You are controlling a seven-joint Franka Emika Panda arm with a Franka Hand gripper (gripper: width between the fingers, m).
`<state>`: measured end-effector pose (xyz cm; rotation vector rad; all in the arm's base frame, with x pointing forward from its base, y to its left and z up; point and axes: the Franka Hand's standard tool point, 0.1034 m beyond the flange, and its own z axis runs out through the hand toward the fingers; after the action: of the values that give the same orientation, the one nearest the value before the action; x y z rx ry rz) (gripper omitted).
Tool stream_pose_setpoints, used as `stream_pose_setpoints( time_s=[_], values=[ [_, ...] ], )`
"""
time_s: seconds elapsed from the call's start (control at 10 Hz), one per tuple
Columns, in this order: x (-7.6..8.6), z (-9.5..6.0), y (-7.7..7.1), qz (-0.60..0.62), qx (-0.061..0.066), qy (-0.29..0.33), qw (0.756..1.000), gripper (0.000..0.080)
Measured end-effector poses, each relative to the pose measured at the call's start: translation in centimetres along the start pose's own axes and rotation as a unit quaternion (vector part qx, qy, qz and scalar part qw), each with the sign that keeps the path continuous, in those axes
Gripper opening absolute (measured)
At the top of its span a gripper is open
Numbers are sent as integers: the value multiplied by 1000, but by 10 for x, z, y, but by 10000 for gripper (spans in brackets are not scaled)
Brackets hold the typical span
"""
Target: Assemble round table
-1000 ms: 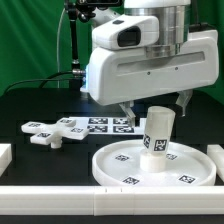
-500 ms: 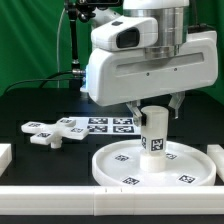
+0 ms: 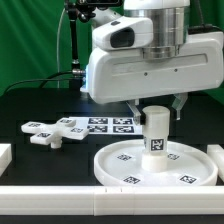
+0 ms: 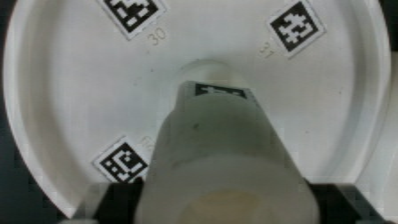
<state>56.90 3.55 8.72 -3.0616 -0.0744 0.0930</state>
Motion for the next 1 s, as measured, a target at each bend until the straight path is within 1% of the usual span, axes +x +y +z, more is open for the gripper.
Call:
stream_pose_setpoints(
  time_s=[0.2, 0.4, 0.5, 0.6, 0.7, 0.9, 1.0],
  values=[
    [3, 0, 2, 129, -1, 14, 992, 407],
    [3, 0, 4, 236, 6, 32, 971, 409],
    [2, 0, 4, 300, 9, 38, 953, 409],
    [0, 1, 3, 371, 15, 41, 928, 409],
    [-5, 2, 1, 463, 32, 45, 885, 409],
    [-7, 3, -1, 501, 41, 42, 863, 409],
    [-7, 3, -2, 532, 46, 39, 844, 409]
  ],
)
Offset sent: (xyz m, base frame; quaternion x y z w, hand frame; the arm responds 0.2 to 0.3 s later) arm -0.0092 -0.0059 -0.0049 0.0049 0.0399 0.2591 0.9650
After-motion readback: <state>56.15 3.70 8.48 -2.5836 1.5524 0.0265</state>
